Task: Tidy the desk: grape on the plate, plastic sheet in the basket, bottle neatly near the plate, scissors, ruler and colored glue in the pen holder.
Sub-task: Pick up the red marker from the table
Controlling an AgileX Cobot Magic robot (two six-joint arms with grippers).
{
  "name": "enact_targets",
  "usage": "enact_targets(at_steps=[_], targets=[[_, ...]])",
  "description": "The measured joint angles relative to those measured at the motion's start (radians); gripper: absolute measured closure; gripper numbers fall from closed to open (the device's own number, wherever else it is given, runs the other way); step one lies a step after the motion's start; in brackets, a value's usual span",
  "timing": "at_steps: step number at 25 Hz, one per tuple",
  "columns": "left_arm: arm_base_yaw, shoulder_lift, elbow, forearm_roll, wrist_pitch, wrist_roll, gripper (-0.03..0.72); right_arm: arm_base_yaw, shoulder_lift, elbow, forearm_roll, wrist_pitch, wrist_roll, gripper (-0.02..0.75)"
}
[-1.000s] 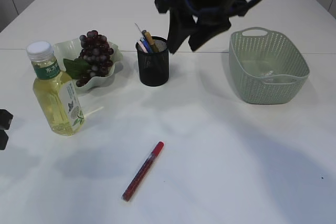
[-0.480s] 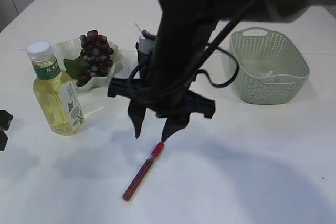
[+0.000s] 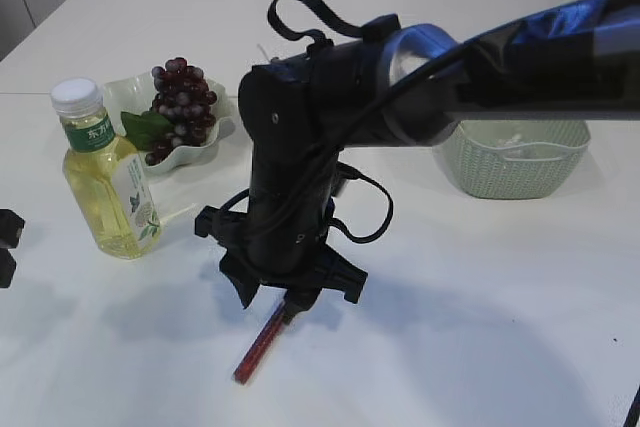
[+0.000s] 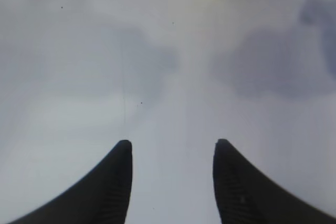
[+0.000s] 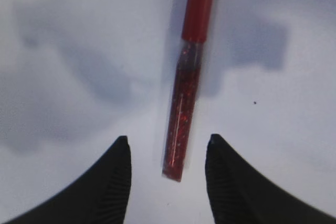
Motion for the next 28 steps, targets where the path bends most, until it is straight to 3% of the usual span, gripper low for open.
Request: enact_targets(at_steps=[8,28], targets=[[0.0,0.0,0.0,-0.002,0.002,0.0,0.326,0.0,0.025,0.0,-0.134,-0.04,0.127,0.365],[0.0,0.0,0.0,-0.005,0.002,0.0,0.326,0.0,0.103,0.0,-0.103,-0.08,0.141,0.365]])
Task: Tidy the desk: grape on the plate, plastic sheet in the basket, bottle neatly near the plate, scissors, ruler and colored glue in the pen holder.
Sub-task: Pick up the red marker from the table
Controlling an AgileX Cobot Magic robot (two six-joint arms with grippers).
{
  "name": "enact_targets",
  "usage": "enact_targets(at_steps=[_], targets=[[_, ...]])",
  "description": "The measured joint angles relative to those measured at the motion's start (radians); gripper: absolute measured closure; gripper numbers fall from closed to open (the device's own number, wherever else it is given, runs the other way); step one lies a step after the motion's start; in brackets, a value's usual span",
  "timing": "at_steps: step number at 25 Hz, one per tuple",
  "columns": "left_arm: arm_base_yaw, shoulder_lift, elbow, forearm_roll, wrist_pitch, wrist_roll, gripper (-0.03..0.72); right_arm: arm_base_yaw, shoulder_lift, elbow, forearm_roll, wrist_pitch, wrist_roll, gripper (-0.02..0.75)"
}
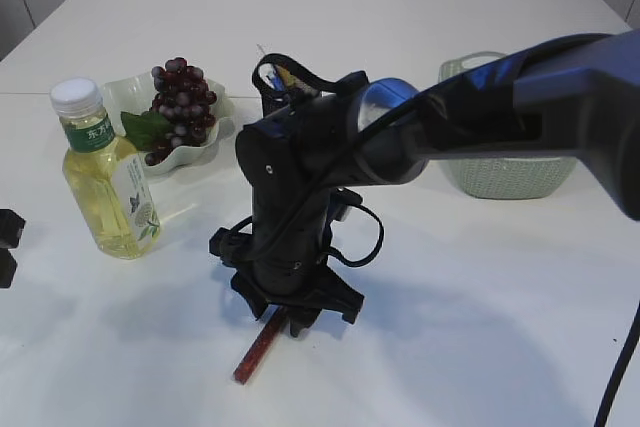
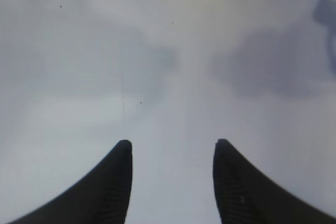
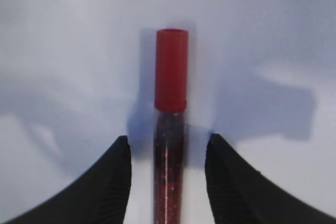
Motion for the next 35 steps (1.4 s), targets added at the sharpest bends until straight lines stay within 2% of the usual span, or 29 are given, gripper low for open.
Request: enact_targets(at_steps=[20,28,35], targets=[[0.0,0.0,0.0,-0.002,0.0,0.0,0.326,0.0,0.005,0.0,0.001,0.0,0.002,0.37],[0.0,0.0,0.0,-0.002,0.0,0.0,0.326,0.0,0.009,-0.002,-0.001,0.028,-0.006,0.529],[0.0,0.0,0.0,-0.002,-0.002,0.0,0.326,0.0,0.01,-0.002,-0.001,0.031,-0.043,0.636]])
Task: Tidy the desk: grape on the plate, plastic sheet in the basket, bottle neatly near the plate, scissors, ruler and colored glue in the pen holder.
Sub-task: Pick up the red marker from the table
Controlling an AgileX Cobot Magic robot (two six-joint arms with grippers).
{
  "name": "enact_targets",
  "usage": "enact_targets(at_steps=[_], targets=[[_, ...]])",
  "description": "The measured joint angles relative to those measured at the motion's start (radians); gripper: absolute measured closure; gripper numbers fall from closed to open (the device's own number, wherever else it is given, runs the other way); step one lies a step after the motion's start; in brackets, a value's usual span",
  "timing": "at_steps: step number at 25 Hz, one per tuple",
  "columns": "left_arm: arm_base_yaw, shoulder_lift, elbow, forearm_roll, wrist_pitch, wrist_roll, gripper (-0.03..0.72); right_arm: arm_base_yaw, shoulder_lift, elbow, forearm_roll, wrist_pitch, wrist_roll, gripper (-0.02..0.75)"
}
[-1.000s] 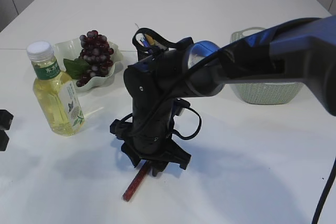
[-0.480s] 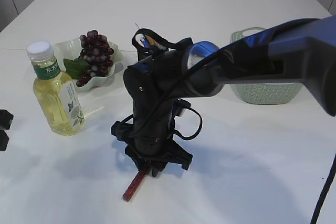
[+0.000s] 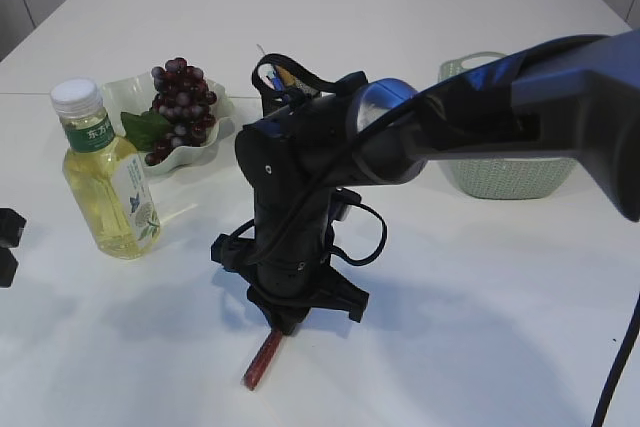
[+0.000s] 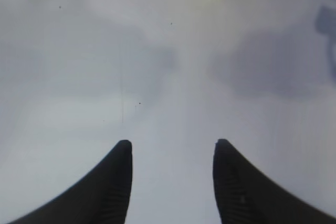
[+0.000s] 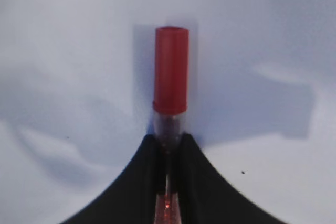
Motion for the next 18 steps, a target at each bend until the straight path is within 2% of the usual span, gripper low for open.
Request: enact_targets(at_steps=[4,10,15,18], targets=[[0.0,0.0,0.0,0.0,-0.002,0.0,0.326,0.0,-0.002,0.0,-0.002,0.005,-0.038,0.652],[0.0,0.0,0.0,0.0,-0.005,0.0,0.326,-0.023,-0.042,0.002,-0.002,0.009,-0.232,0.655],[0.0,0.0,0.0,-0.002,-0.005,0.0,0.326,-0.092,-0.134,0.002,0.028,-0.002,-0.404,0.656],[0.0,0.0,0.0,-0.006,-0.006,0.0,0.326,-0.152,-0.175,0.002,0.095,-0.007,-0.572,0.657]])
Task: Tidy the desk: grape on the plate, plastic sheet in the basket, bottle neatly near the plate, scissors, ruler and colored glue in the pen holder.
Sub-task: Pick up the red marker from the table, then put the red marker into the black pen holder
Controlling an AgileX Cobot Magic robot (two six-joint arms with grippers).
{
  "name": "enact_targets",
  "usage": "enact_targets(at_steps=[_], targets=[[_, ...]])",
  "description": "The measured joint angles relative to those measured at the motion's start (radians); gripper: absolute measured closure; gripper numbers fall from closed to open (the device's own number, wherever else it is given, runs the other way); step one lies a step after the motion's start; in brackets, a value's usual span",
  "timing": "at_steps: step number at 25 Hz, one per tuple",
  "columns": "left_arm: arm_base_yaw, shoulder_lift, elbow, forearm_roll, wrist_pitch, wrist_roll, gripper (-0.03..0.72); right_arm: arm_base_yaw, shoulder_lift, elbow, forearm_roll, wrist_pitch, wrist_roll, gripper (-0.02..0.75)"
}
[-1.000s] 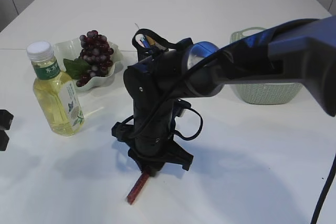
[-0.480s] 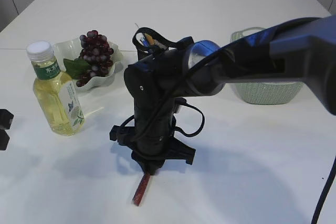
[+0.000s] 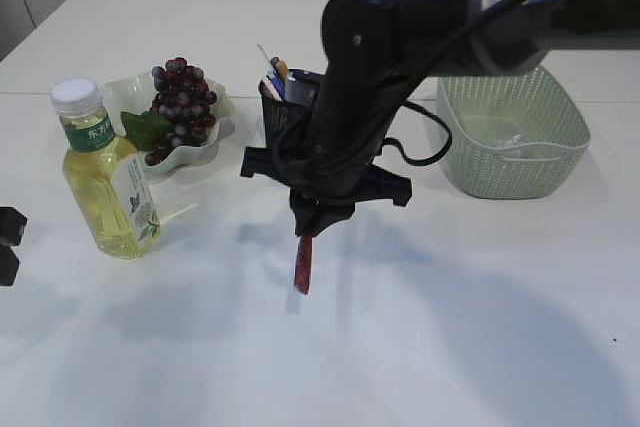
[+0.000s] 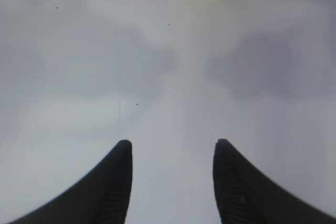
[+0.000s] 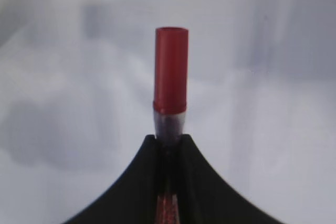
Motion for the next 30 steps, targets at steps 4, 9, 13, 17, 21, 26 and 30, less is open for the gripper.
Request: enact_targets(at_steps=[4,9,13,17,21,26,30], targets=[[0.0,0.0,0.0,-0.009,0.0,0.0,0.326,-0.106,-0.026,0.0,0.158,-0.009,-0.299,0.657],[0.0,0.0,0.0,-0.016,0.011,0.0,0.326,-0.254,-0.028,0.0,0.404,-0.039,-0.671,0.657],[0.0,0.0,0.0,-0.016,0.025,0.0,0.326,-0.355,-0.028,0.0,0.672,-0.056,-1.037,0.657],[0.0,0.0,0.0,-0.016,0.027,0.0,0.326,-0.419,-0.026,0.0,0.953,-0.066,-1.373,0.657],[0.0,0.0,0.0,-0.016,0.027,0.0,0.326,-0.441,0.0,-0.03,1.16,-0.079,-1.665,0.657],[0.0,0.0,0.0,-0.016,0.028,0.0,0.326,-0.443,0.09,-0.18,1.241,-0.094,-1.841,0.657],[0.0,0.0,0.0,-0.016,0.027,0.0,0.326,-0.443,0.213,-0.346,1.247,-0.1,-1.888,0.657]])
